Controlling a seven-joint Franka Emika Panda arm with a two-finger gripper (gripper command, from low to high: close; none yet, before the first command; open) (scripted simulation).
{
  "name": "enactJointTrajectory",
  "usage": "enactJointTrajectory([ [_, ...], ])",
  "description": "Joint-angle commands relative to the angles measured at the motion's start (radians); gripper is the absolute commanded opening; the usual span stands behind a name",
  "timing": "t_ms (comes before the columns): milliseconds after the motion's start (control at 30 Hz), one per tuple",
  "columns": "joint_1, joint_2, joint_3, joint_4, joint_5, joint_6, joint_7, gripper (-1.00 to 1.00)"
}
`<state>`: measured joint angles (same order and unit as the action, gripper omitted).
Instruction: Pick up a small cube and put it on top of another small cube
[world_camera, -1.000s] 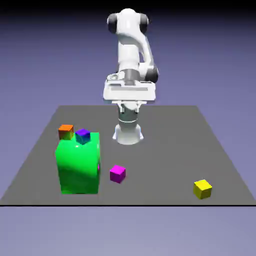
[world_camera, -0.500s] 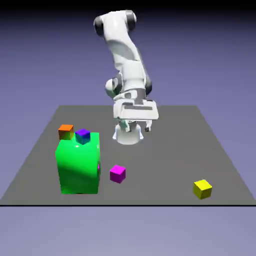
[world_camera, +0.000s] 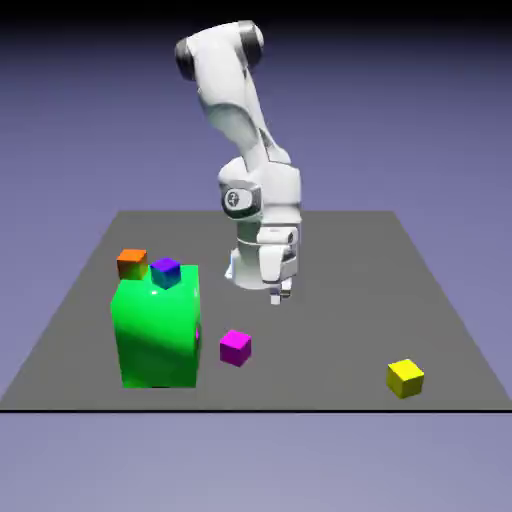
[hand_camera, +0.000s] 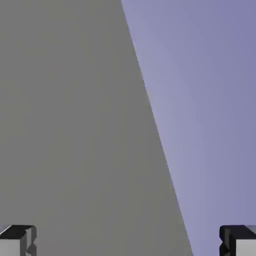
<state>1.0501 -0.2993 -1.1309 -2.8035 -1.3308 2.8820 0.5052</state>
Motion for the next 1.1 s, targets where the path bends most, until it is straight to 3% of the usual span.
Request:
enactJointTrajectory([
  [0,0.033,0.009,-0.036,0.0,-0.043,-0.005,-0.008,0.0],
  [833,0.828,0.216,-0.902,0.005,-1.061,-0.124,-0.188,0.0],
  [1067,0.913,-0.038,-1.059,0.065,-1.113,-0.301,-0.293,0.0],
])
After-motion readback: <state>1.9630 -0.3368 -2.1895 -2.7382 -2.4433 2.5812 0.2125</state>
